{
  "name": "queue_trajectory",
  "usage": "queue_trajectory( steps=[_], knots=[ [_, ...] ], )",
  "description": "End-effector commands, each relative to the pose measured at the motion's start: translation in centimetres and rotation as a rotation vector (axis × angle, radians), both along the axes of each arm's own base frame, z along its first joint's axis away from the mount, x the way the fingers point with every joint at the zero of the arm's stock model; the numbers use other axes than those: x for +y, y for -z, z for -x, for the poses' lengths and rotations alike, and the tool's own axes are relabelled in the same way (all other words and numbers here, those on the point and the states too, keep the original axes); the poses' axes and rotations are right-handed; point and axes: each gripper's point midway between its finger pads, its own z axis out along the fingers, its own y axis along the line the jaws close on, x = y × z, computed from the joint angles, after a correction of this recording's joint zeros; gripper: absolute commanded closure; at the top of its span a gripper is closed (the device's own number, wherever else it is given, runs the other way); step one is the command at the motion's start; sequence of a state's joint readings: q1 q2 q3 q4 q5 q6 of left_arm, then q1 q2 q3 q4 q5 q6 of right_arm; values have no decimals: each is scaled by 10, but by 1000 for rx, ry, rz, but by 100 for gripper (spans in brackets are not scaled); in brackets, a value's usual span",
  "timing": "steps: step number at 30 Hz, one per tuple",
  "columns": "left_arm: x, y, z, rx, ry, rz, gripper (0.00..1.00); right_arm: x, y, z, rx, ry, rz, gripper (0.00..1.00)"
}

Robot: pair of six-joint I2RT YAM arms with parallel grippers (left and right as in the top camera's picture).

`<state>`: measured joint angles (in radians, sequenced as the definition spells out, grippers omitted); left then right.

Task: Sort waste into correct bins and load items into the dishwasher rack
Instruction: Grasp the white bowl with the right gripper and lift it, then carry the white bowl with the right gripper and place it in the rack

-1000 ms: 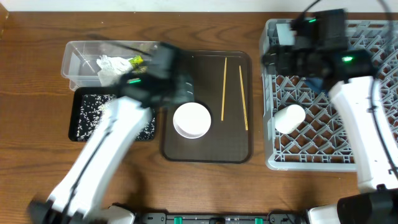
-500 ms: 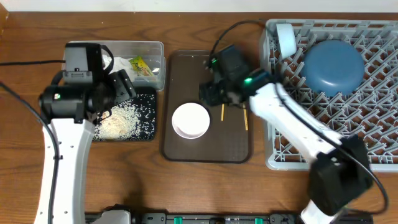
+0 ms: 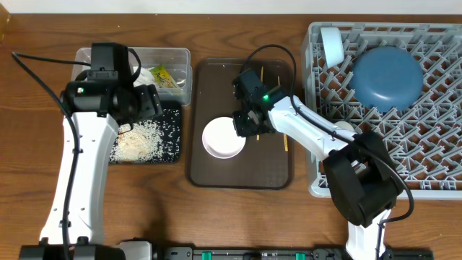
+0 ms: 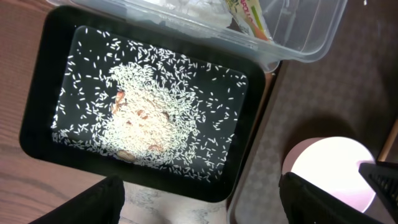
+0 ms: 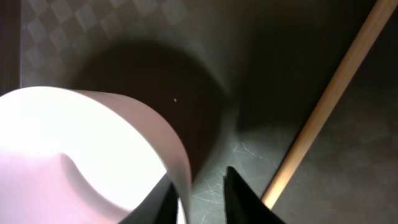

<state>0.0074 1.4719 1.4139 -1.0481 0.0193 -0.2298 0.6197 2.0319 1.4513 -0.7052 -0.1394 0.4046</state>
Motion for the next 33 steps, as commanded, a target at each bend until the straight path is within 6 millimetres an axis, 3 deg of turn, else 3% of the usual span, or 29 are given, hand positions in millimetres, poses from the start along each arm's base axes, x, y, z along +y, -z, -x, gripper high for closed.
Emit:
queue_trajectory(
  steps=[1,2,8,11,14,19,22,24,26,28,33],
  knots=[
    [2,7,2,28,10,-10,11,5,4,4,2,-15,3,89],
    [2,7,2,27,10,-10,11,5,4,4,2,-15,3,99],
    [2,7,2,27,9,-10,10,3,-1,3,-2,-29,6,99],
    [2,7,2,27,9,-10,9,-8,-25,-9,-43,-10,2,99],
    [2,7,2,27,9,-10,8,-46,-76,-37,-167,91,65,99],
    [2,7,2,27,9,-10,8,-152,-197,-79,-510,376,264,99],
    [2,7,2,27,9,-10,7,-223,-262,-78,-707,588,420,99],
    [2,7,2,27,9,-10,7,-266,-294,-69,-799,713,556,99],
    [2,7,2,27,9,-10,7,-294,-309,-61,-832,756,690,99],
    [2,7,2,27,9,-10,7,-309,-312,-59,-822,752,790,99],
    [2,7,2,27,9,-10,7,-320,-298,-67,-769,694,969,99]
  ],
)
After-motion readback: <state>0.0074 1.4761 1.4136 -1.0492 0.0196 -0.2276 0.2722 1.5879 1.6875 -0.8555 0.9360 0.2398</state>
